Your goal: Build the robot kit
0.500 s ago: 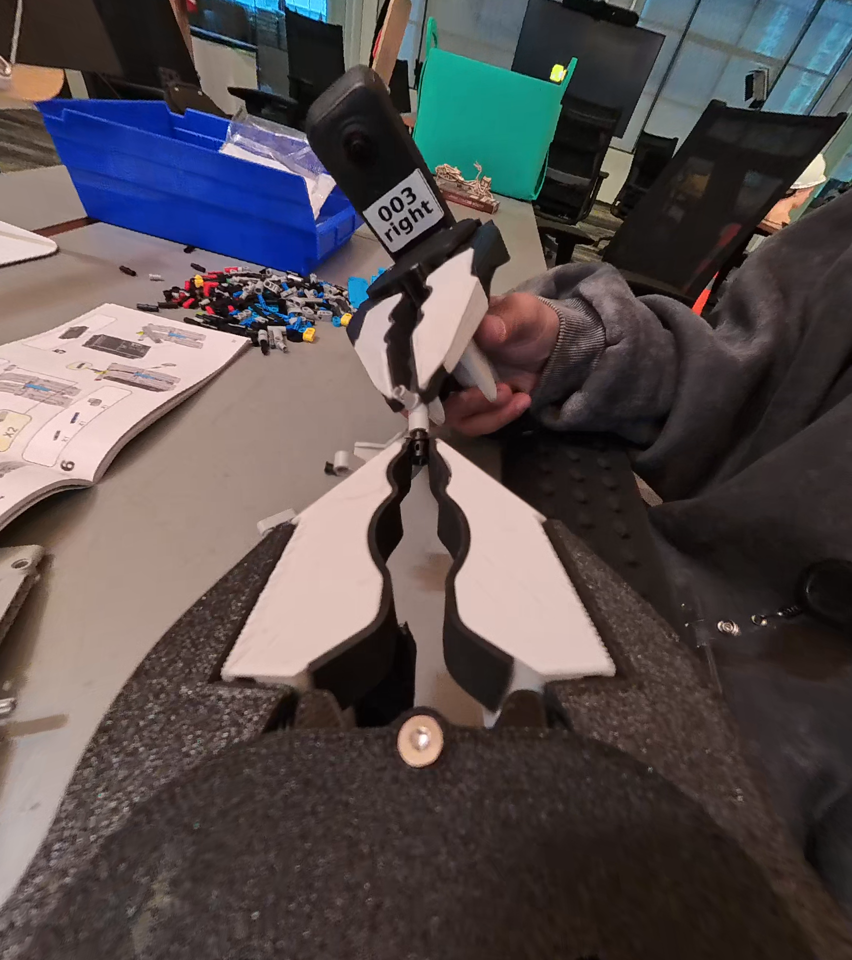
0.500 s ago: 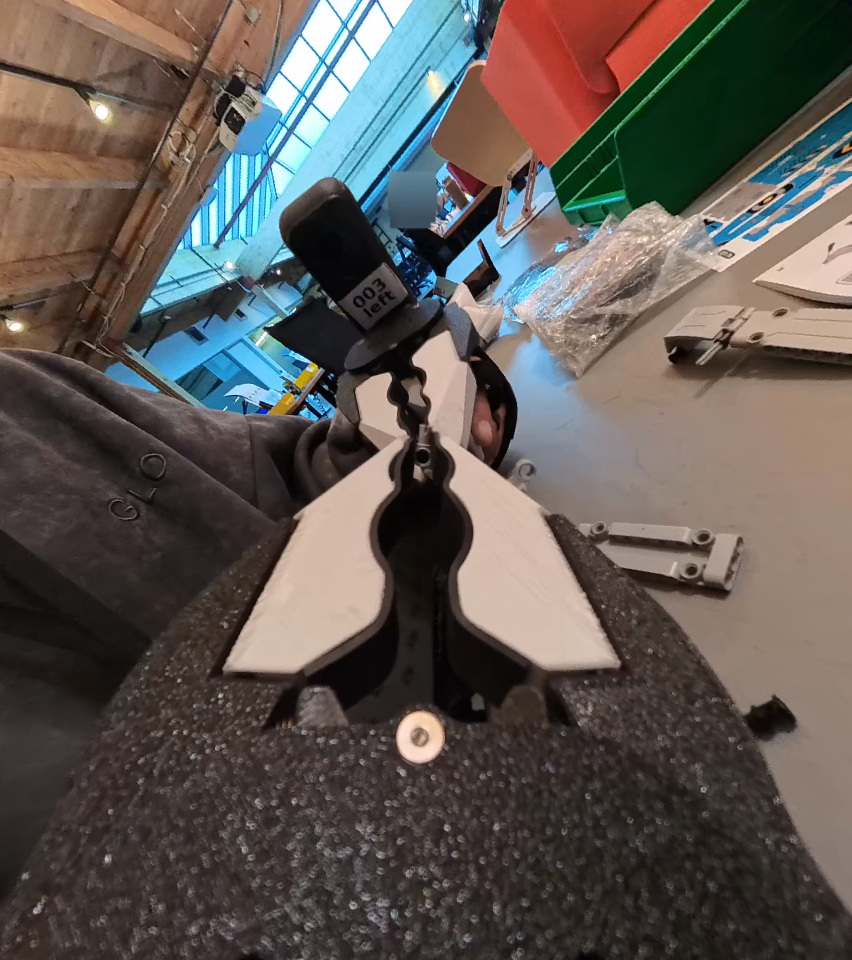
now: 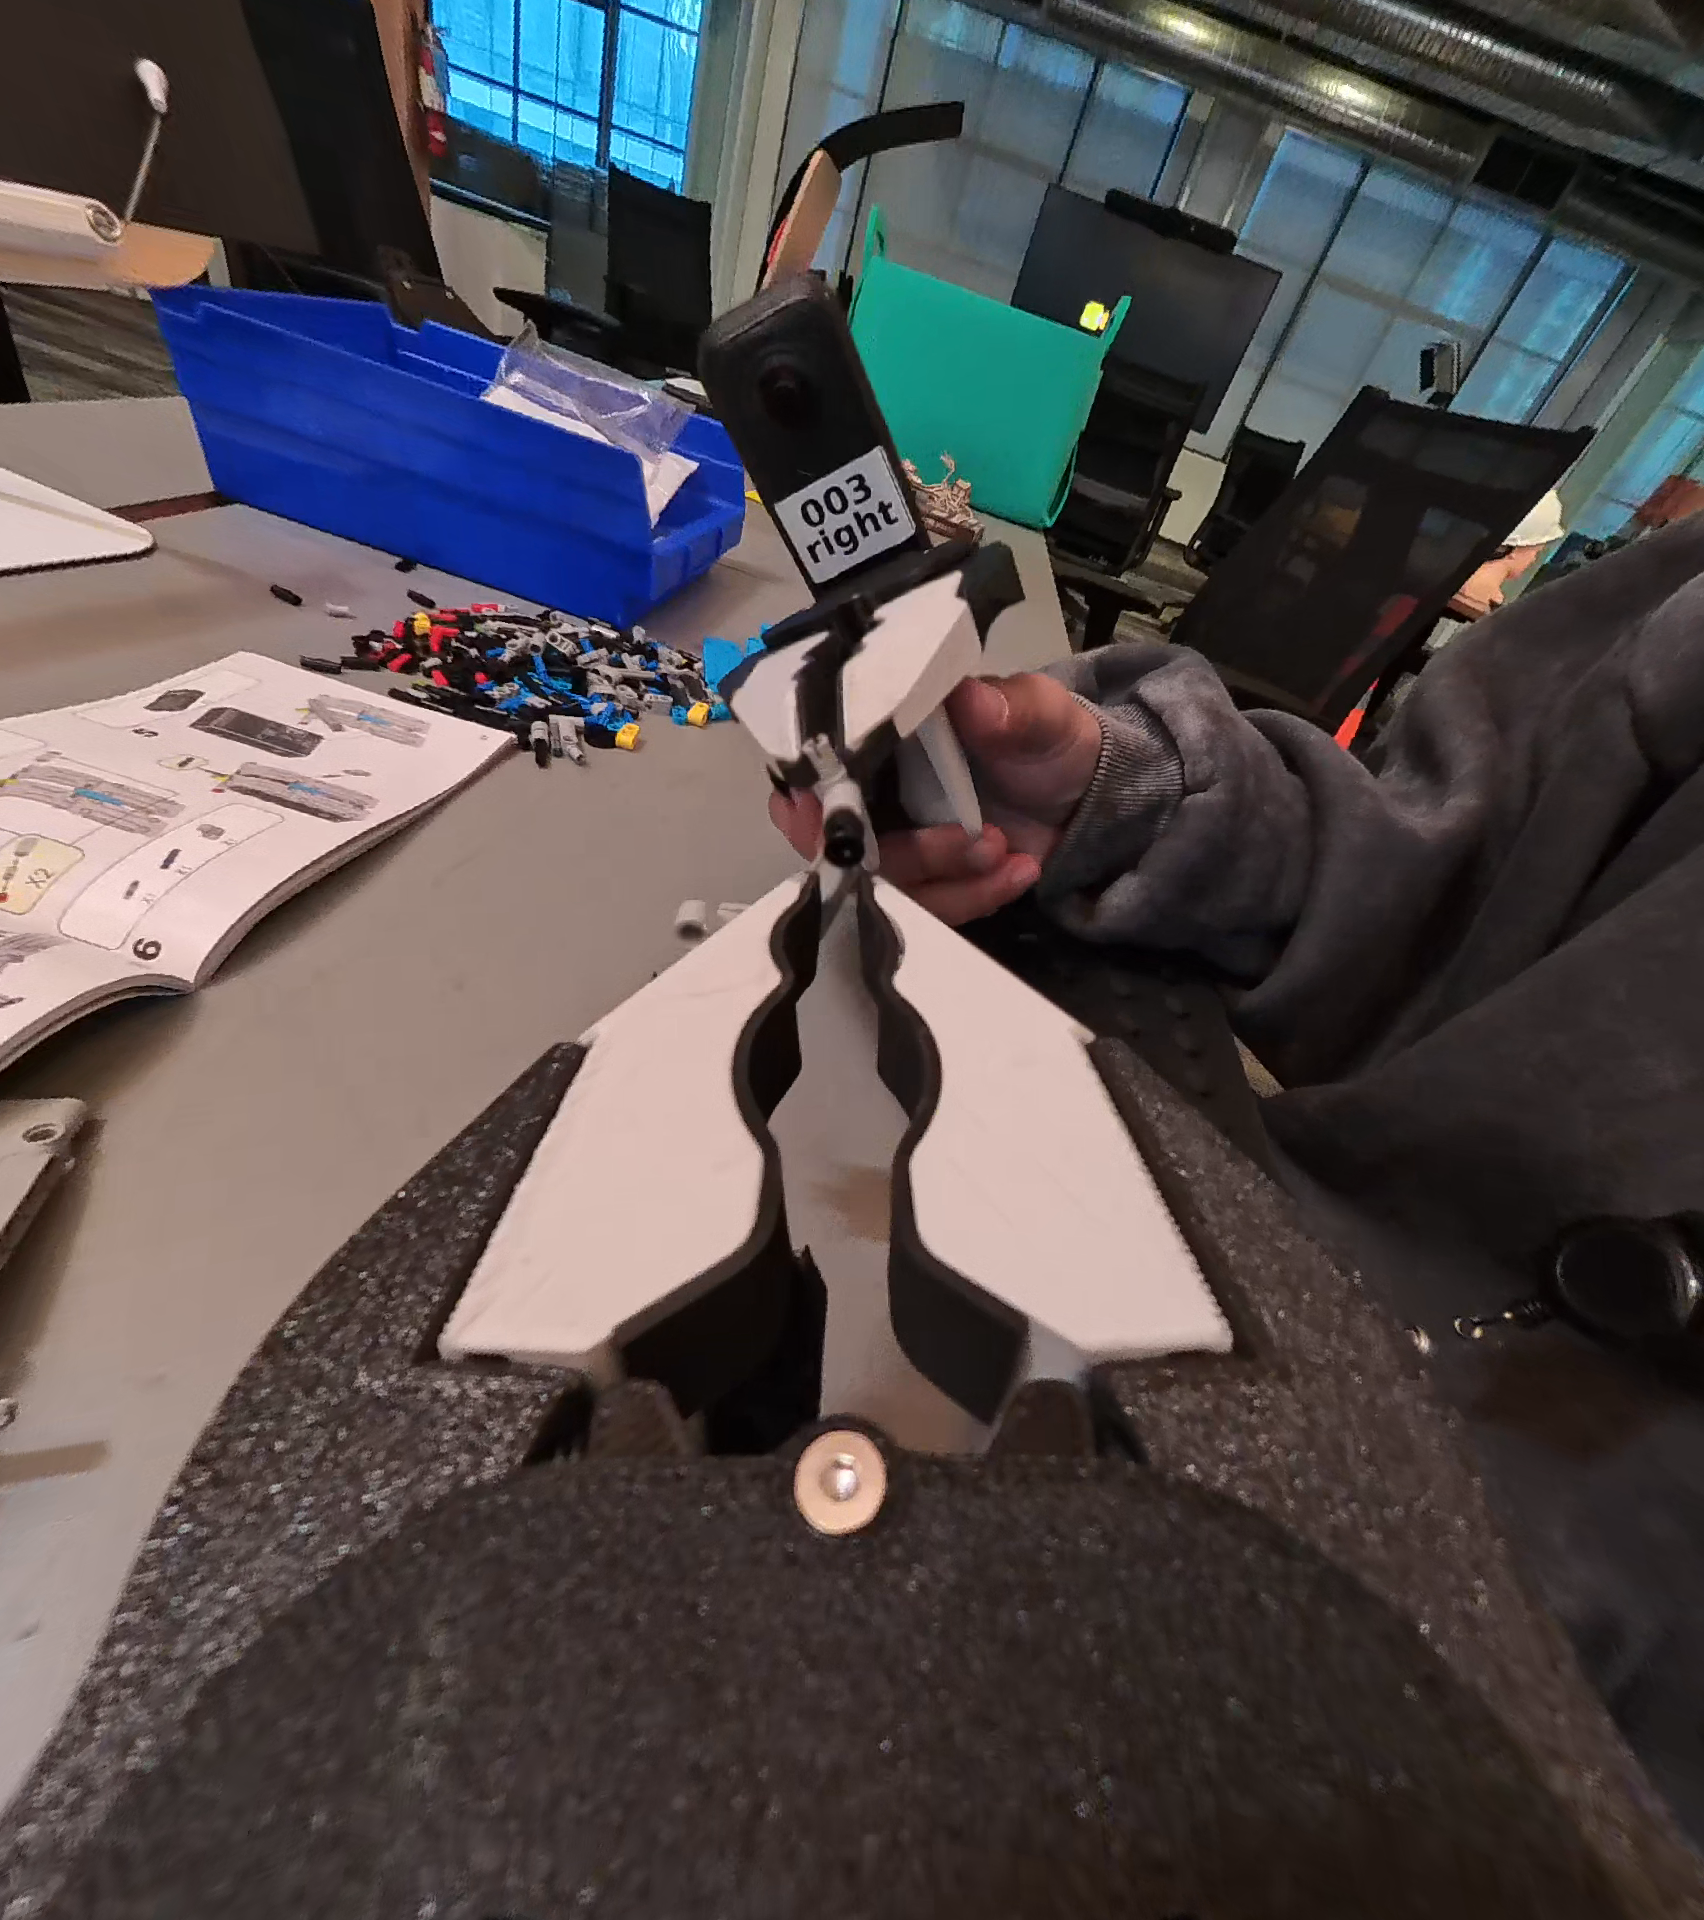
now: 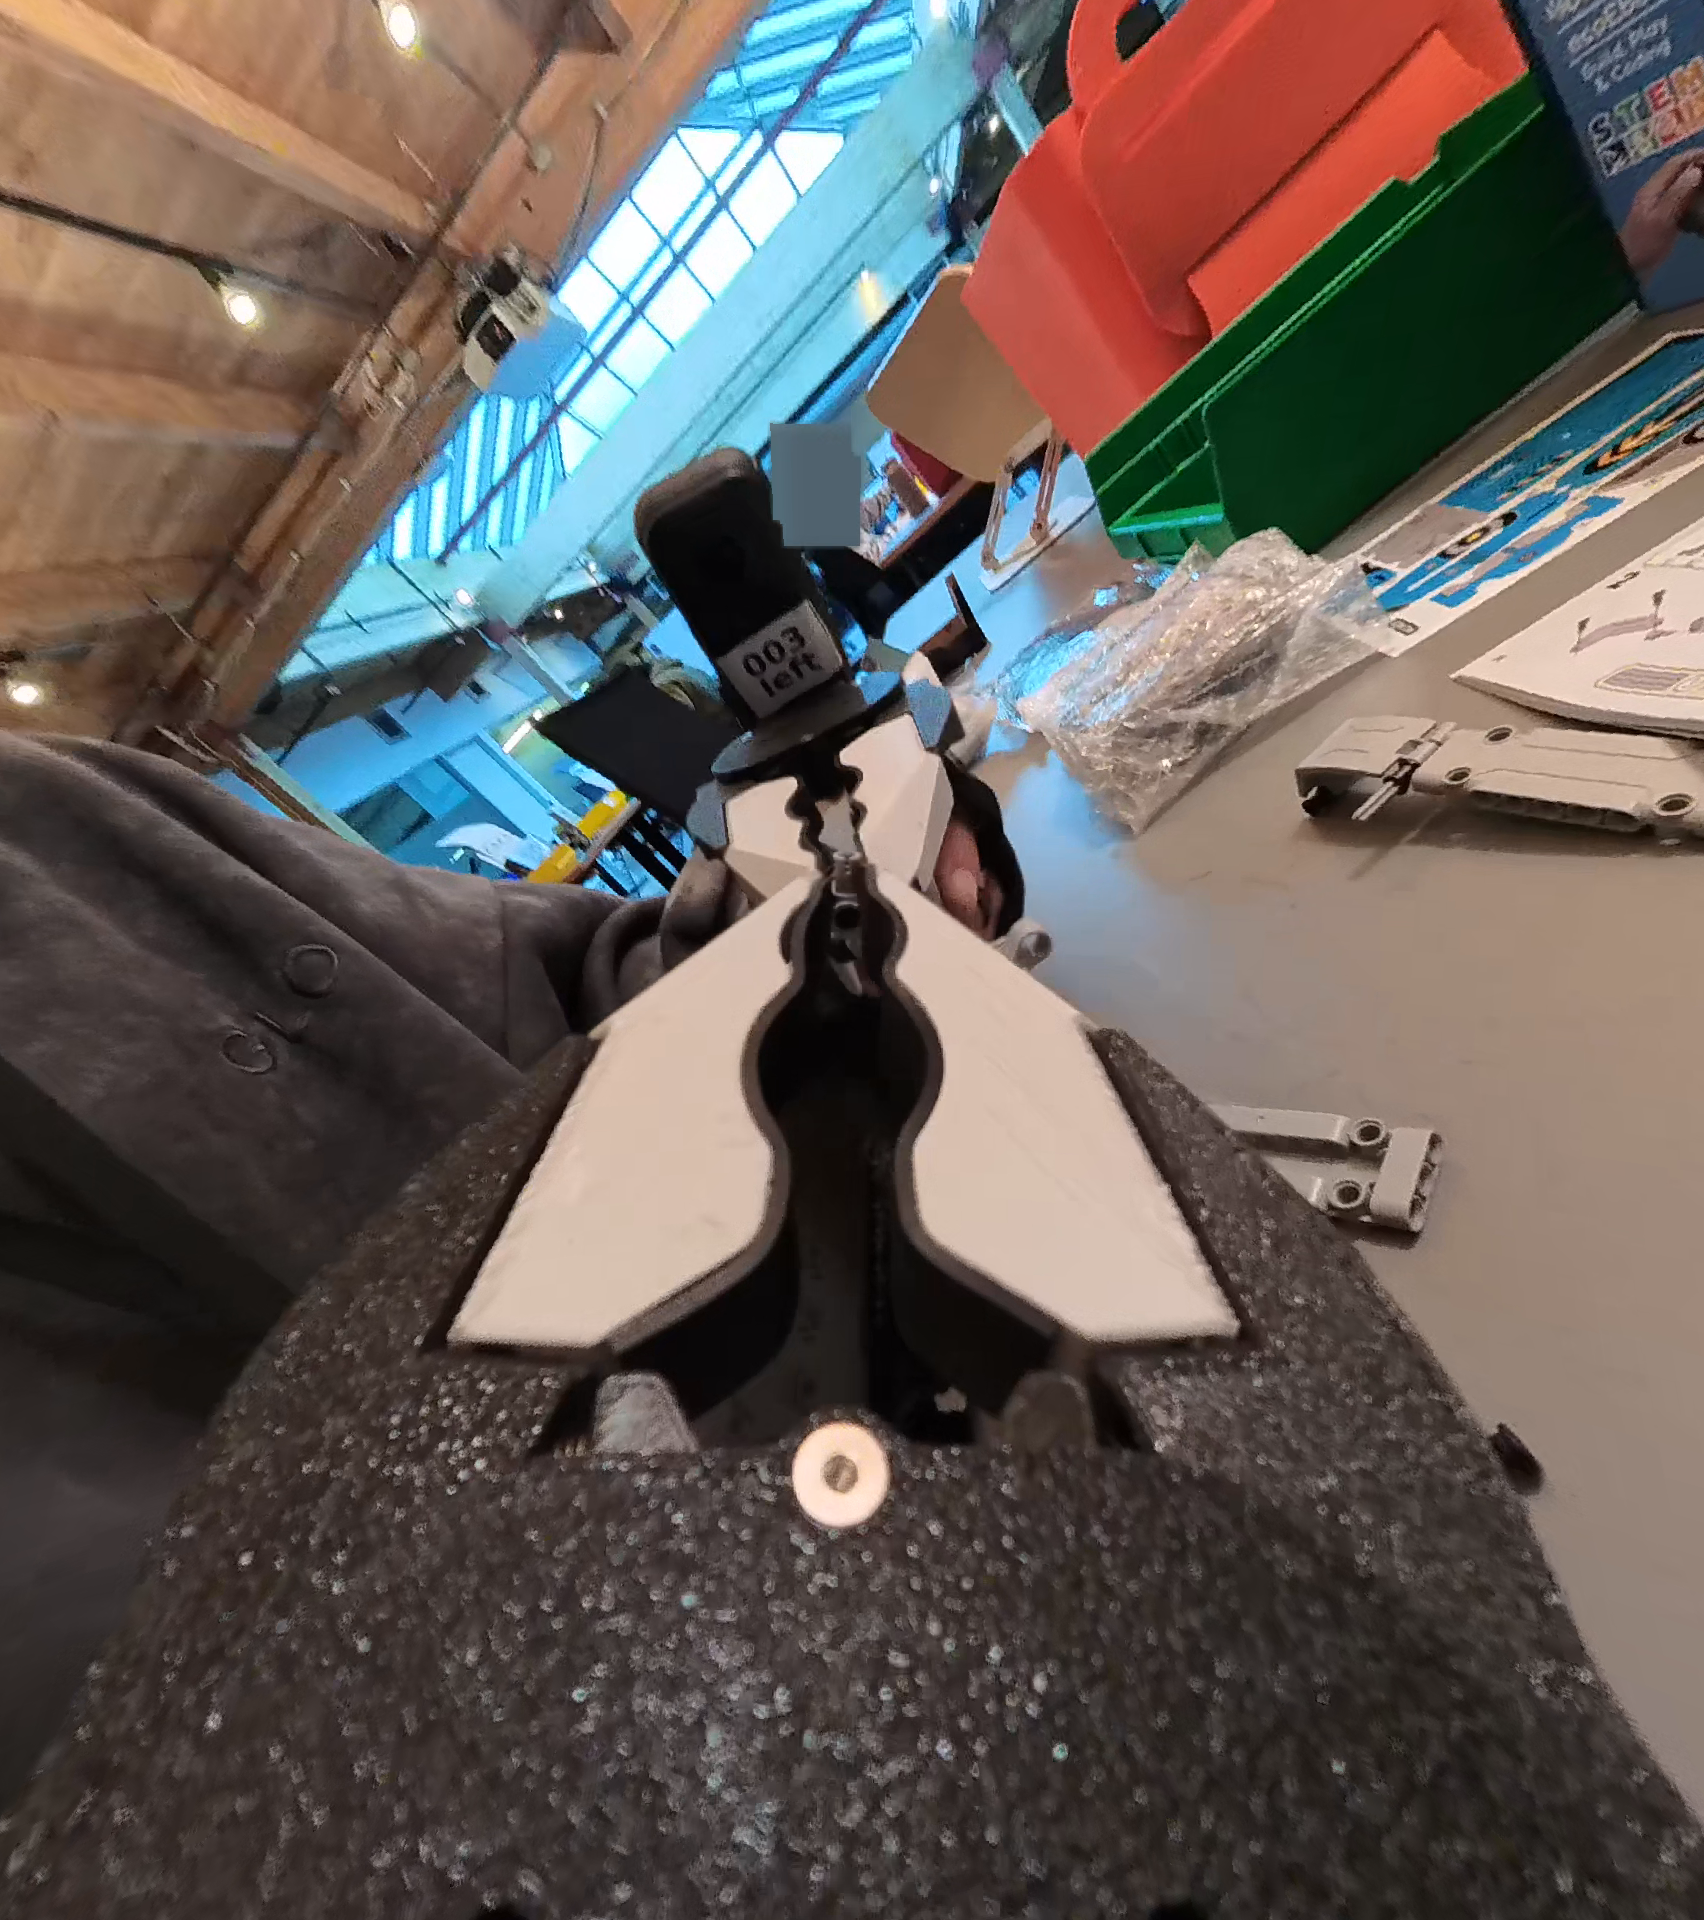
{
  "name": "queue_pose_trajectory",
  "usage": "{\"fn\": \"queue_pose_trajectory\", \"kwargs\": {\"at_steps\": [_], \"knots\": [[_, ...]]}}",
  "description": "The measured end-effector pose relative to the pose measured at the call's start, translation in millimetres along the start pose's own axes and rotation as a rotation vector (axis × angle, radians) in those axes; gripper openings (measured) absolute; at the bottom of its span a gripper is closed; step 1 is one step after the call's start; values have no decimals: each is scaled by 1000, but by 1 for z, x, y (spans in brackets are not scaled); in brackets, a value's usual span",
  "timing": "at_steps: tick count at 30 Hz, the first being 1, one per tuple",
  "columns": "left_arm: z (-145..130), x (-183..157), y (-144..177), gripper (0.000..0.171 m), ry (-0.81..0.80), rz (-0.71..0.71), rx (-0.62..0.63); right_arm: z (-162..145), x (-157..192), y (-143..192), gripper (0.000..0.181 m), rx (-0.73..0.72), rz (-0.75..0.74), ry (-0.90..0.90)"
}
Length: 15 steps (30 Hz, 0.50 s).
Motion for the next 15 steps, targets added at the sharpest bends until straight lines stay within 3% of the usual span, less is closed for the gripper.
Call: {"fn": "queue_pose_trajectory", "kwargs": {"at_steps": [11, 14, 15], "knots": [[2, -1, 1, 4, -24, 7, -14, -2, 0, -1, 4, 17, -13, 10], [2, -3, 0, 3, 6, -38, -14, -4, 4, -6, 24, 38, -3, 53], [2, -3, 0, 3, 8, -46, -18, -6, 5, -8, 10, 56, -5, 64]]}}
Point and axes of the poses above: each gripper's, where its closed fingertips meet, y back along the fingers, z out of its top, x = y × z across the jaws, the point moved 9 cm from there along y, back along the fingers, and after that the axes turned 9 degrees about -y, right-handed, at the moved point
